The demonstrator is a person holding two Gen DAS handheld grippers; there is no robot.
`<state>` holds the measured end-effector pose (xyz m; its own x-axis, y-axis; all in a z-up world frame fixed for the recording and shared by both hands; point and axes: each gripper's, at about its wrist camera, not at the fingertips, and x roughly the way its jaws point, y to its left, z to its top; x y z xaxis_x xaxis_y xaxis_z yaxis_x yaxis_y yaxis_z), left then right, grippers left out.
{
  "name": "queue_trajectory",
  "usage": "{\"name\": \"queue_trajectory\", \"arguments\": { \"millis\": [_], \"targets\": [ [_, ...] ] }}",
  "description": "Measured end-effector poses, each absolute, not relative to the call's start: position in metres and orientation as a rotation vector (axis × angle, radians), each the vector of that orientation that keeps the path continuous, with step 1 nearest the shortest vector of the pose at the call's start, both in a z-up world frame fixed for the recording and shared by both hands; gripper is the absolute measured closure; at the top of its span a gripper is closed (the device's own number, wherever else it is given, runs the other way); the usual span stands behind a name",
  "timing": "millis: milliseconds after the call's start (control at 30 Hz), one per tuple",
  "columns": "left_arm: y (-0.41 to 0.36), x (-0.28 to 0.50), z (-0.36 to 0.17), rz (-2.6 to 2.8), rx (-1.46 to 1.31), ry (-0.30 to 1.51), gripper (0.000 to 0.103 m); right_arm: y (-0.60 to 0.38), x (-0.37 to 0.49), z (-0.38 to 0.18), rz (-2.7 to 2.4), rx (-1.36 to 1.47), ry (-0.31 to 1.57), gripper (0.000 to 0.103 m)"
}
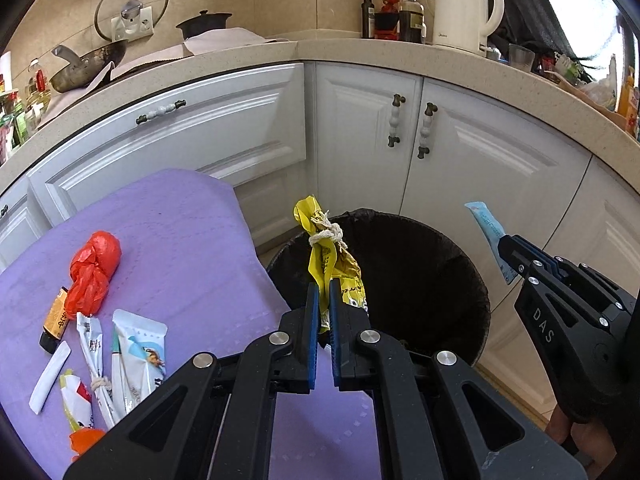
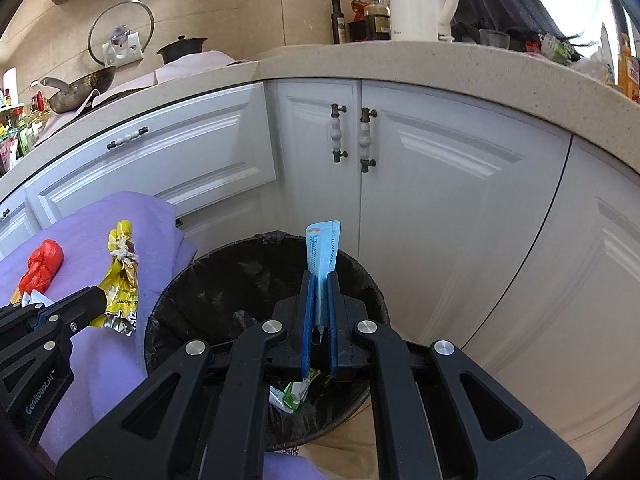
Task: Collect trash
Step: 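Carry the blue tube and yellow wrapper over the bin and release them, then grasp the orange plastic bag with the right tool while the left tool grasps the yellow-green wrapper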
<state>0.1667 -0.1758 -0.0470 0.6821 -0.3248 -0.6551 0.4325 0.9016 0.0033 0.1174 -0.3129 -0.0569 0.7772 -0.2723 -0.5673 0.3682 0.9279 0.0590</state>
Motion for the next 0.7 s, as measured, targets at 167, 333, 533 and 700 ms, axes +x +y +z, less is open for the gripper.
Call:
{"name": "queue_trajectory", "arguments": {
  "millis": [167, 333, 533, 700],
  "targets": [
    [-0.176, 0.170, -0.051, -0.425, 0.158, 0.718, 0.089, -0.315, 0.120, -0.059, -0.352, 0.177, 0.590, 0.086],
    [-0.170, 0.170, -0.050, -0.404, 0.141, 0.716, 0.069, -0.312, 0.118, -0.057, -0.356, 0.181, 0.591, 0.085],
    [-0.156, 0.165, -0.043, -0.387, 0.121, 0.700, 0.058, -0.302, 0.114, -0.054, -0.349, 0.175, 0.592, 0.079],
    [-0.138, 0.155, -0.036, -0.366, 0.119, 0.680, 0.051, -0.288, 0.109, -0.048, -0.337, 0.173, 0.590, 0.079]
  ]
}}
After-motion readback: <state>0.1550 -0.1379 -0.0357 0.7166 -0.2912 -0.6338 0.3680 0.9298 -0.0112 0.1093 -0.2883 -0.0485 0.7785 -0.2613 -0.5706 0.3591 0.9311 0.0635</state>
